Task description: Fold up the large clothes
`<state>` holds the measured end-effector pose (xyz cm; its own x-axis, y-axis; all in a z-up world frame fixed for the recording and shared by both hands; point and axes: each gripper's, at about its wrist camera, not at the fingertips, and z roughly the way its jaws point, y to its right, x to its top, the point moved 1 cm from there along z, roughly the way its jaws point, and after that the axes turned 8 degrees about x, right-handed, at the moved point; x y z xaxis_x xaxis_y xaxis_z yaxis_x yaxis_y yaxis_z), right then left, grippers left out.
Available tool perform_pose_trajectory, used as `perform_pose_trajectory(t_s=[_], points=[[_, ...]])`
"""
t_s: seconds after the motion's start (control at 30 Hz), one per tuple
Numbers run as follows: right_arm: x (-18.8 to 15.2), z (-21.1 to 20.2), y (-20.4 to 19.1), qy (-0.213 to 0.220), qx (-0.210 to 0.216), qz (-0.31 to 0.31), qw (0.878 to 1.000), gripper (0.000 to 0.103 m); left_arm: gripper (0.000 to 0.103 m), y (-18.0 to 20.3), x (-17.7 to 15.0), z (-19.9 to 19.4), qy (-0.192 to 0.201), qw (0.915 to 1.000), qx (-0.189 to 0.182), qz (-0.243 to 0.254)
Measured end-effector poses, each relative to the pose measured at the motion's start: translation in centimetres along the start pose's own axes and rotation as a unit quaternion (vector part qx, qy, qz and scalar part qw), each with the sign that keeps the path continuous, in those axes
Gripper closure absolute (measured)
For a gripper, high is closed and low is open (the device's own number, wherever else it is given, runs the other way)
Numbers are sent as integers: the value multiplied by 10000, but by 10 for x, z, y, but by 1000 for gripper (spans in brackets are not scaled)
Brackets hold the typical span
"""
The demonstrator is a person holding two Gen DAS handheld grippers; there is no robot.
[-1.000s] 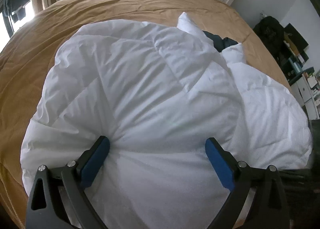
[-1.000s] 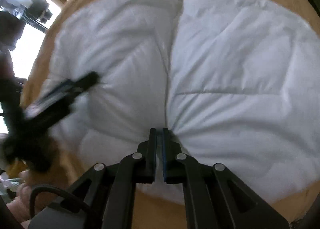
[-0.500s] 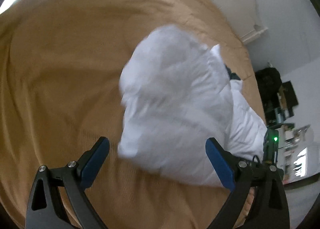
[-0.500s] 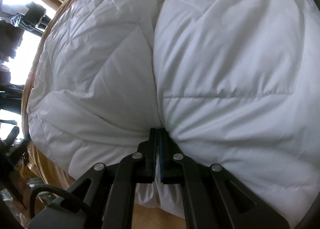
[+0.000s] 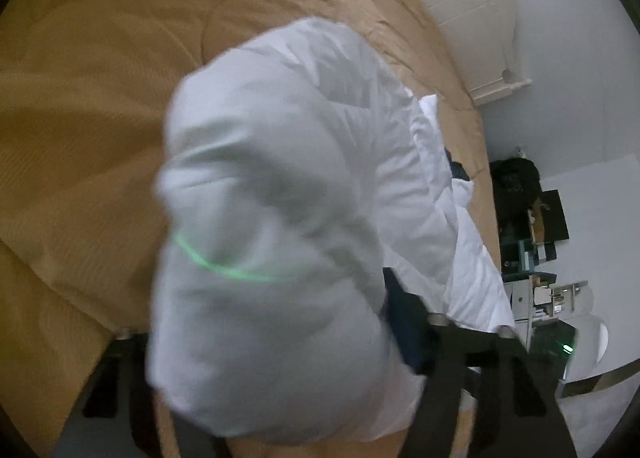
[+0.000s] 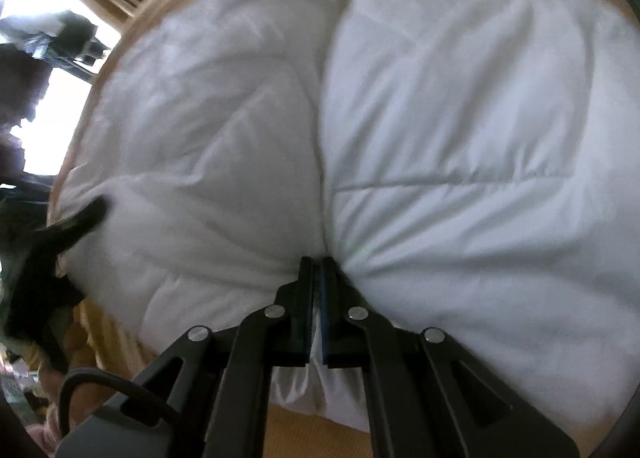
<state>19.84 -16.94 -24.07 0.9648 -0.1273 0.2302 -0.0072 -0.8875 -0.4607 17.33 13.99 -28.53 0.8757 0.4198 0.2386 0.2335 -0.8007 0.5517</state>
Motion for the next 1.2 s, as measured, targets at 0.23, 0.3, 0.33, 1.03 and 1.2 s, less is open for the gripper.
perform_pose_trajectory(t_s=[0.23, 0.3, 0.33, 1.03, 1.2], points=[[-20, -6, -32, -420, 252, -309, 9983, 102, 50, 11, -1, -6, 98, 9995, 139, 259], [-15, 13, -24, -524, 161, -126, 9984, 102, 52, 18, -2, -10, 152, 9987, 198, 433], [-10, 16, -17, -563, 241, 118, 9981, 102, 53, 21, -2, -11, 198, 9982, 237, 518], [194, 68, 20, 326, -930, 653, 9930, 103, 58, 40, 9, -23, 325, 9940, 257, 1010], [173, 49, 8, 302, -661, 588, 9956, 103, 59, 36, 8, -22, 281, 9938, 359, 1015]])
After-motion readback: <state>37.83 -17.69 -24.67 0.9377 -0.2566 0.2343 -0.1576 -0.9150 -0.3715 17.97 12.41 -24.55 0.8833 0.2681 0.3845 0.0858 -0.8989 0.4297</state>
